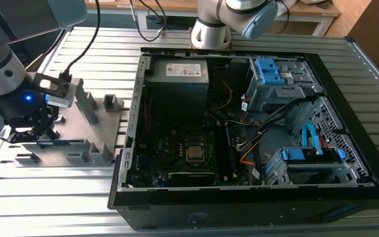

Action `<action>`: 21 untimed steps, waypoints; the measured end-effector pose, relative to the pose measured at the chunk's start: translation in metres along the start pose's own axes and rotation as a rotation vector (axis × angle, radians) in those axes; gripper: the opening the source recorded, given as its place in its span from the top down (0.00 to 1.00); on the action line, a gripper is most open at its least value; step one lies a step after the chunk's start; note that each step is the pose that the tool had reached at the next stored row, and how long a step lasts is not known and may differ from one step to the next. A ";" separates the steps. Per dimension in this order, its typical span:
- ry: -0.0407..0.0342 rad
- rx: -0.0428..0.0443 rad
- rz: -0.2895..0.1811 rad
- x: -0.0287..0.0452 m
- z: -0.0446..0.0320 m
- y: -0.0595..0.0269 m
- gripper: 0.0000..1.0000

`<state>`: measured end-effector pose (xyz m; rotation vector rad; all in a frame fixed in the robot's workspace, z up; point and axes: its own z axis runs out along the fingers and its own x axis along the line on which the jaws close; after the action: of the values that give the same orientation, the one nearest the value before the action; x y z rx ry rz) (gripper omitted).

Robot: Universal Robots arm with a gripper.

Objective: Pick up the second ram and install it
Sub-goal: 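Pick up the second ram and move it above second insertion slot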

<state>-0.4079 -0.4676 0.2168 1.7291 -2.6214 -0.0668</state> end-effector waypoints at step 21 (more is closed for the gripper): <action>0.0079 -0.0051 -0.221 0.0000 0.0001 -0.0001 0.90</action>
<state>-0.4078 -0.4677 0.2168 2.0048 -2.4110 -0.0662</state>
